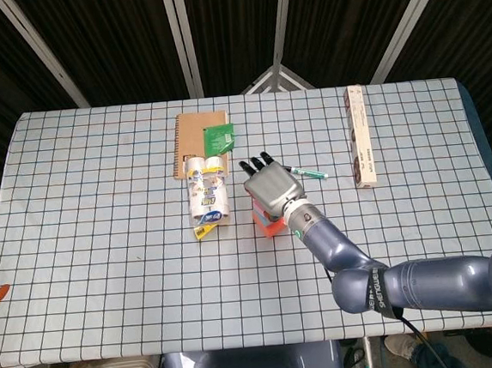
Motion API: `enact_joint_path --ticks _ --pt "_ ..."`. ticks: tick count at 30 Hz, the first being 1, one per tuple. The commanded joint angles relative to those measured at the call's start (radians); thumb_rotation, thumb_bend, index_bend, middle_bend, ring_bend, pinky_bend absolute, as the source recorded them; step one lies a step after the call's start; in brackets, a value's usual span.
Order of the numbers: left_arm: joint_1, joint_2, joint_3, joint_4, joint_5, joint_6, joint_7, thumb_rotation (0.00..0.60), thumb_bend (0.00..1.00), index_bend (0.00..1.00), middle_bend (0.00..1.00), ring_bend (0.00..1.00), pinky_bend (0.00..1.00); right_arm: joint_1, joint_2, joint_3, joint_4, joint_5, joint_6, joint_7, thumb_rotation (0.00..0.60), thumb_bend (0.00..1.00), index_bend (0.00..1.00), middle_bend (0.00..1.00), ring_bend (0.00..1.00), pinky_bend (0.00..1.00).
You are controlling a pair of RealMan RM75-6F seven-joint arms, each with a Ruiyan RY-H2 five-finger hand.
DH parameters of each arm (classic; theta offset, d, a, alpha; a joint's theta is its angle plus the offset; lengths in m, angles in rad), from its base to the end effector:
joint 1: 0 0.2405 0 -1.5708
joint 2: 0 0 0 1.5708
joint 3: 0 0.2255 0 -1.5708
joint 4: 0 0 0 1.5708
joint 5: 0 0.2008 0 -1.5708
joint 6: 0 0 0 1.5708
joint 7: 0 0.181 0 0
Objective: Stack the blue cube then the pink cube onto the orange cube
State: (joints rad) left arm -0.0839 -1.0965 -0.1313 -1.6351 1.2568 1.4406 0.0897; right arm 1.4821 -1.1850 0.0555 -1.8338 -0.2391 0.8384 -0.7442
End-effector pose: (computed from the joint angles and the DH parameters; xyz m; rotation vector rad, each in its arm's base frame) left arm -0.3119 0.2259 0.1815 -1.1841 -0.9239 -0.7557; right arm 0.0173 -0.3803 0.0241 2.1089 -0.7319 0.5826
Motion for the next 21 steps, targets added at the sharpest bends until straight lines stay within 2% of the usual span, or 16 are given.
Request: enact_joint_path --ticks 1,12,21 --pt "0.001 0.0 0.001 -0.001 0.001 0.002 0.0 0.6 0.12 0.08 0.0 0.0 0.0 -0.006 -0.005 0.0 0.002 -0.012 0.002 0.008 0.6 0.4 0.46 0.0 0.0 0.0" --pt "0.003 0.001 0.002 -0.002 0.005 0.004 -0.003 0.6 0.12 0.08 0.0 0.0 0.0 -0.037 -0.018 0.004 0.008 -0.068 0.025 0.046 0.6 0.41 0.47 0.0 0.01 0.0" --pt "0.004 0.003 0.001 -0.002 0.006 0.007 -0.007 0.6 0.12 0.08 0.0 0.0 0.0 -0.053 -0.03 0.001 0.019 -0.073 0.034 0.056 0.6 0.41 0.47 0.0 0.01 0.0"
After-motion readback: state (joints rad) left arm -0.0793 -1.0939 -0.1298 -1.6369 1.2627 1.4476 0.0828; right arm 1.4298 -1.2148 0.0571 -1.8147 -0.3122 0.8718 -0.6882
